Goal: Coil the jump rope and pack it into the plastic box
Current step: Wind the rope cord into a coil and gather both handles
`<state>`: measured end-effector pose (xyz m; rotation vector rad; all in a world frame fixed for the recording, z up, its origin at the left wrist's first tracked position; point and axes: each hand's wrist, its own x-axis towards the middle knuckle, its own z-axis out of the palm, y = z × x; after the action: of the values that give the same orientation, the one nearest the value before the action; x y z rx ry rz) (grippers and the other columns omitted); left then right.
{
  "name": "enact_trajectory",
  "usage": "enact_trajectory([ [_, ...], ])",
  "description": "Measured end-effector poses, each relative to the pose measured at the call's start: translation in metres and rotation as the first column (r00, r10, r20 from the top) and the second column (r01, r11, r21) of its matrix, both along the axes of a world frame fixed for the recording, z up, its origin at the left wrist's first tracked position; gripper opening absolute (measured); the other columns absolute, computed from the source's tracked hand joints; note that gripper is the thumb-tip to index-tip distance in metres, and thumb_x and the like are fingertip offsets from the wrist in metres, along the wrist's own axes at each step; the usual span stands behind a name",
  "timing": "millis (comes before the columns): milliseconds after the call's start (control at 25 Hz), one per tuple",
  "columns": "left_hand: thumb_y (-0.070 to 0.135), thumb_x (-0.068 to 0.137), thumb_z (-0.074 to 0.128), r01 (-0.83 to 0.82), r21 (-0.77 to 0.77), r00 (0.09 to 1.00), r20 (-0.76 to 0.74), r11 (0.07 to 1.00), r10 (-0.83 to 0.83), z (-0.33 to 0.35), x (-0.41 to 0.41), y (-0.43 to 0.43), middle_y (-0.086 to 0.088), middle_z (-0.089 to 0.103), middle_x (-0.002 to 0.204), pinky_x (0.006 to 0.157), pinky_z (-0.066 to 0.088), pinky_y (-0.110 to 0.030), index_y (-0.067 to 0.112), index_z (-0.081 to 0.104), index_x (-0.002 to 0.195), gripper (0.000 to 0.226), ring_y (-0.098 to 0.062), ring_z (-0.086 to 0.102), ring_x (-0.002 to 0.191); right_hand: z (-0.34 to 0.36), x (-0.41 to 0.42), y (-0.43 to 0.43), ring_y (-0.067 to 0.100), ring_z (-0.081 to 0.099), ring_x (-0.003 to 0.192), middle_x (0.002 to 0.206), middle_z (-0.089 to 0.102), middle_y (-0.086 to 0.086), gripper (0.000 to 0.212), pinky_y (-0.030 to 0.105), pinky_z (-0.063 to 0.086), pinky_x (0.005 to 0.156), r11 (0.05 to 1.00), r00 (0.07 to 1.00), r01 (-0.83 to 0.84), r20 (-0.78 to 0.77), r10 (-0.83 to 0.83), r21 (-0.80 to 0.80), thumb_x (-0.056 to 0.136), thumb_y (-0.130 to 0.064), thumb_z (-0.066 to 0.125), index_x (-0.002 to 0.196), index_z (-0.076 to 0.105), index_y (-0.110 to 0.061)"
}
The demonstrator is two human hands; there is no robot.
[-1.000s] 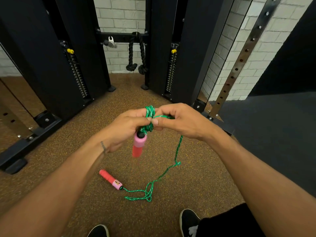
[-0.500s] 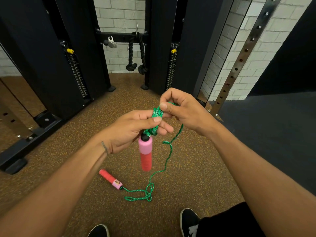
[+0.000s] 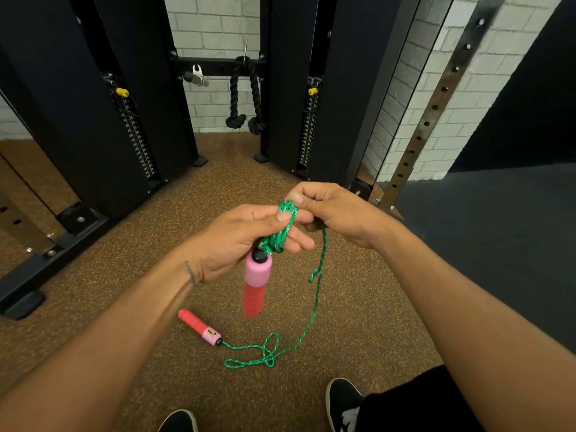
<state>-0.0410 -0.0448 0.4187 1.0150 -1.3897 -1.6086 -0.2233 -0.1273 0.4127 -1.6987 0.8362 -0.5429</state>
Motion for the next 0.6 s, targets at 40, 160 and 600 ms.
enact_trajectory([
  [40, 0.025, 0.090, 0.050, 0.004, 0.007, 1.000, -0.004, 1.000, -0.004, 0.001, 0.001, 0.000, -0.011, 0.077, 0.095, 0.075, 0.052, -0.017, 0.004, 0.063, 0.123, 0.041, -0.009, 0.069, 0.077, -0.002, 0.000, -0.001, 0.016, 0.045, 0.070, 0.089, 0.054, 0.013, 0.022, 0.024, 0.040, 0.062, 0.998, 1.000, -0.006, -0.001, 0.006, 0.060, 0.102, -0.021, 0.051, 0.087, 0.067, -0.021],
  [160, 0.022, 0.090, 0.050, -0.022, 0.006, 0.998, -0.053, 1.000, 0.023, 0.002, 0.001, 0.000, -0.012, 0.077, 0.092, 0.073, 0.052, -0.017, 0.002, 0.063, 0.124, 0.041, -0.009, 0.070, 0.074, -0.011, 0.000, -0.003, 0.013, 0.046, 0.066, 0.084, 0.053, 0.011, 0.020, 0.026, 0.039, 0.064, 0.976, 0.999, -0.032, 0.008, 0.031, 0.216, 0.102, -0.014, 0.051, 0.093, 0.068, -0.020],
  [600, 0.021, 0.099, 0.046, -0.230, -0.007, 0.962, -0.151, 0.973, 0.226, 0.002, -0.007, -0.009, -0.009, 0.077, 0.107, 0.072, 0.056, -0.020, 0.009, 0.061, 0.126, 0.034, -0.006, 0.072, 0.086, -0.020, 0.000, 0.003, 0.008, 0.041, 0.057, 0.068, 0.047, -0.004, 0.025, 0.027, 0.036, 0.057, 0.986, 0.983, -0.069, -0.159, 0.093, 0.149, 0.105, -0.029, 0.044, 0.090, 0.064, -0.027],
])
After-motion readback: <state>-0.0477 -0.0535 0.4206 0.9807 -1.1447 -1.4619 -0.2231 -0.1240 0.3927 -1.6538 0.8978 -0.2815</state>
